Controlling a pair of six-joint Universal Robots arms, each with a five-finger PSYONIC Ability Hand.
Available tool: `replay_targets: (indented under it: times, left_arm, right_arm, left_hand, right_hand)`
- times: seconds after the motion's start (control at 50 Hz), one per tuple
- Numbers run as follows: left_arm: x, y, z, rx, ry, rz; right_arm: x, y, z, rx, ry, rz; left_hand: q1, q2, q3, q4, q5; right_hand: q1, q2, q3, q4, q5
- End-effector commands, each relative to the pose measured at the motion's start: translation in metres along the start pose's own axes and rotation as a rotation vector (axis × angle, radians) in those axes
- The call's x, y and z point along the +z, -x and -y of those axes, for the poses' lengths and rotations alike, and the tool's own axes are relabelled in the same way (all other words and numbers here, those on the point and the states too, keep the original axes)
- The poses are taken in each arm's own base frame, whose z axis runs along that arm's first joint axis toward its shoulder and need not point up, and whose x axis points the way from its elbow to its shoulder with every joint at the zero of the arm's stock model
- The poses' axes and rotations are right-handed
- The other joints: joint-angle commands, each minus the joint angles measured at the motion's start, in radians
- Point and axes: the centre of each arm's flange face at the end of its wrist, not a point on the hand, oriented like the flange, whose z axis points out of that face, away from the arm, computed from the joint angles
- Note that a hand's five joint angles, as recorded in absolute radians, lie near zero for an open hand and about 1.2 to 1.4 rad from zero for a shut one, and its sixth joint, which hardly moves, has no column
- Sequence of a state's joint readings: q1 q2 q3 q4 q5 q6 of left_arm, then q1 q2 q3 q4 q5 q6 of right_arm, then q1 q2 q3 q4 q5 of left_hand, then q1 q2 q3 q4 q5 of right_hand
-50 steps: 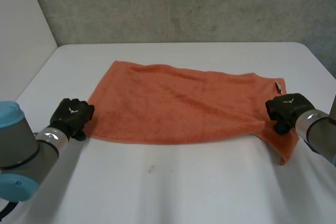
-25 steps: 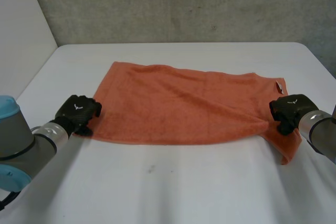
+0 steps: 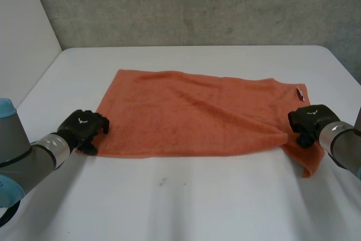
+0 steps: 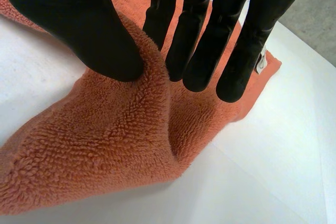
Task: Fold the laundry
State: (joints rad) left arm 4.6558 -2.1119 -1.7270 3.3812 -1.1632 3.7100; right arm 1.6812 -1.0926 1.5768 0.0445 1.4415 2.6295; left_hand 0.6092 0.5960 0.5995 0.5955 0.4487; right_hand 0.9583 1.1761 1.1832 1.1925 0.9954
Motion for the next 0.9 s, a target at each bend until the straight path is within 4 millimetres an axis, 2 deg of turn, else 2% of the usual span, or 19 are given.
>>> replay_targets:
  times: [0.02,0.4,0.62,0.9]
  left_arm:
    - [-0.007,0.002,0.009,0.003,-0.016,0.010]
    - [-0.010,0.000,0.003,-0.013,0.024,-0.008]
    - [-0.001,0.000,-0.005,-0.012,0.032,-0.011]
    - [0.010,0.009,0.001,0.002,0.004,0.007]
  right_arm:
    - [0.001,0.001,-0.001,0.000,0.002,0.003]
    - [0.003,0.002,-0.004,0.000,0.013,0.009]
    - [0.003,0.003,-0.005,0.000,0.015,0.011]
    - [0.003,0.004,-0.006,0.000,0.018,0.016]
  left_hand:
    - [0.039,0.052,0.048,0.053,0.025]
    - [-0.014,-0.001,-0.004,0.000,-0.028]
    - [0.009,0.023,0.019,0.023,-0.005]
    - [0.062,0.075,0.072,0.076,0.048]
  right_hand:
    - [0.438,0.220,0.213,0.204,0.226]
    - [0.438,0.220,0.213,0.204,0.226]
    - [0.438,0.220,0.213,0.204,0.226]
    - [0.438,0.220,0.213,0.204,0.226]
